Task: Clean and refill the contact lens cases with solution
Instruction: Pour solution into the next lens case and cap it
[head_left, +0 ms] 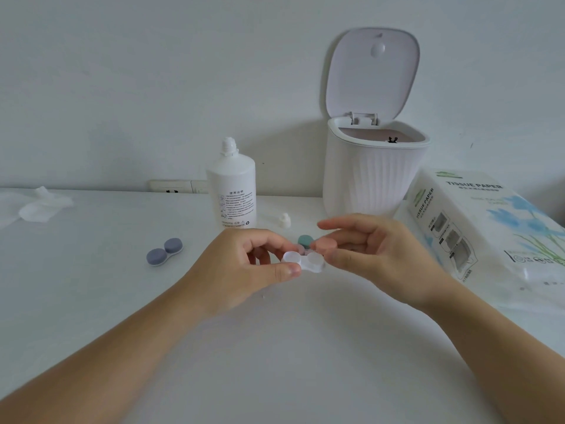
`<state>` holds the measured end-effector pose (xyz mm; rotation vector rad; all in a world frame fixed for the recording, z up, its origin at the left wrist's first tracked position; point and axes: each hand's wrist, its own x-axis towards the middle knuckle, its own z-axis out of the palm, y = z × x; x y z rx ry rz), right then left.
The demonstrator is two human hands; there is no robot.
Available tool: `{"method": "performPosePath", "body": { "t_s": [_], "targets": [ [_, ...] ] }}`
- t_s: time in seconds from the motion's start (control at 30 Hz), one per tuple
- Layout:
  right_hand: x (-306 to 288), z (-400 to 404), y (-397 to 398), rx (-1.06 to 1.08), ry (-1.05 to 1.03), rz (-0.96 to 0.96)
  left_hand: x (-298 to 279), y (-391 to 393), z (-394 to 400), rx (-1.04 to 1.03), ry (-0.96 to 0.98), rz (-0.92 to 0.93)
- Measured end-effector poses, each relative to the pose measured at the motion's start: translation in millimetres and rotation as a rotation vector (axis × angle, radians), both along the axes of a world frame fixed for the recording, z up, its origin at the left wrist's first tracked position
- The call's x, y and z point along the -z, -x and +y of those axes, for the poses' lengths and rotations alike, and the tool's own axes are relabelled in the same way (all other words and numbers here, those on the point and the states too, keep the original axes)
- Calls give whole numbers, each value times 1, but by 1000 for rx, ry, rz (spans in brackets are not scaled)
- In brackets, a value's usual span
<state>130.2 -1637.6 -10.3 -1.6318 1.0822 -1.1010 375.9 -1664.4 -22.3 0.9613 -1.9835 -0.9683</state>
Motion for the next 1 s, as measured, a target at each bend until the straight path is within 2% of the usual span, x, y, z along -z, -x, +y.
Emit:
{"method": "performPosePath", "body": {
  "t_s": [0.37, 0.67, 1.0],
  "targets": [
    [1, 3, -3, -102, 29, 69, 0, 3, 1, 16, -130, 114],
    [-1, 5, -3, -85, 108, 224, 0, 5, 4, 23, -185, 121],
    [1, 4, -7, -18, 170, 285, -2, 7, 7, 34, -204, 113]
  ]
}}
